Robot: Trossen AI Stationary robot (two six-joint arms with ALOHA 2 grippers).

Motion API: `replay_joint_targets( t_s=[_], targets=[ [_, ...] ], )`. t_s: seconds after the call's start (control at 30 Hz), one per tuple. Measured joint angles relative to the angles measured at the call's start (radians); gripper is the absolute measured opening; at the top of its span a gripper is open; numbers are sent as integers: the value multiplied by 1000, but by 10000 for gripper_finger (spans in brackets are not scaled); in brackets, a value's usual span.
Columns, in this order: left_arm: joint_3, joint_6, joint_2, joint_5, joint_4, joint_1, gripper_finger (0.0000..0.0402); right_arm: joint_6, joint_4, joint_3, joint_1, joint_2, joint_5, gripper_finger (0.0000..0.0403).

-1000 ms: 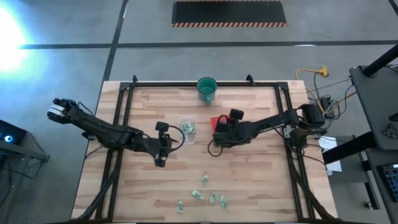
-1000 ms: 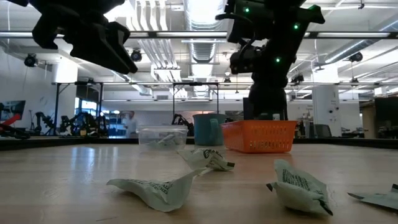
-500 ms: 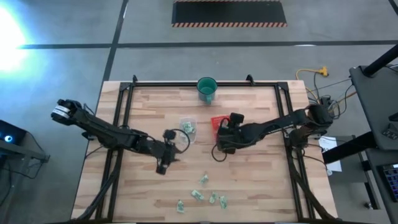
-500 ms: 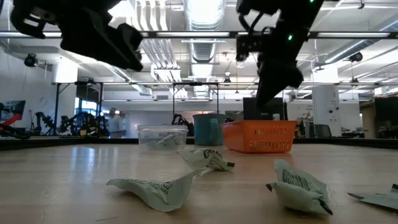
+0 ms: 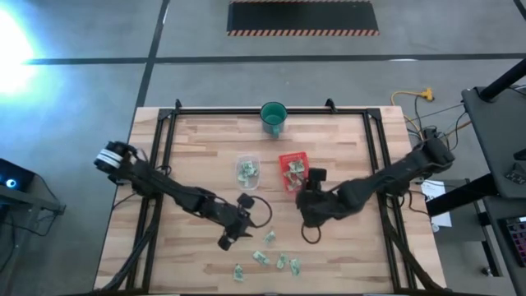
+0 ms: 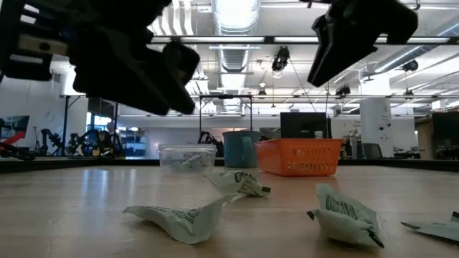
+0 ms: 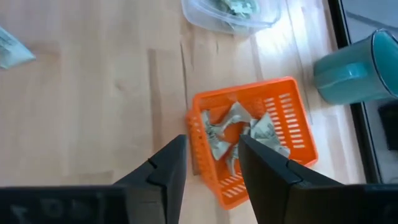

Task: Pick and place items into bin
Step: Put the stevia packet into the transparent bin

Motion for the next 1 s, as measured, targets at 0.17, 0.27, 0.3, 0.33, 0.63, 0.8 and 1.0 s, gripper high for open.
replay_joint_targets(
  t_s=[0.17, 0.27, 0.3, 0.33, 0.63, 0.8, 1.0],
  targets=[
    [33, -53, 91, 0, 38, -8, 130, 48, -2, 0, 46, -19, 4, 127],
    [52, -84, 122, -6, 41, -11, 130, 61, -3, 0, 72, -22, 4, 125],
    [57, -102, 129, -7, 44, -11, 130, 64, -3, 0, 79, -22, 4, 125],
    [60, -116, 136, -7, 49, -11, 130, 64, -4, 0, 85, -22, 5, 125],
    [63, -159, 187, -23, 122, -29, 130, 72, -3, 0, 98, -22, 9, 120],
    [64, -217, 213, -39, 136, -32, 130, 76, -3, 0, 98, -22, 9, 120],
    [64, -394, 251, -41, 157, -33, 130, 83, -1, 0, 98, -22, 9, 118]
  ],
)
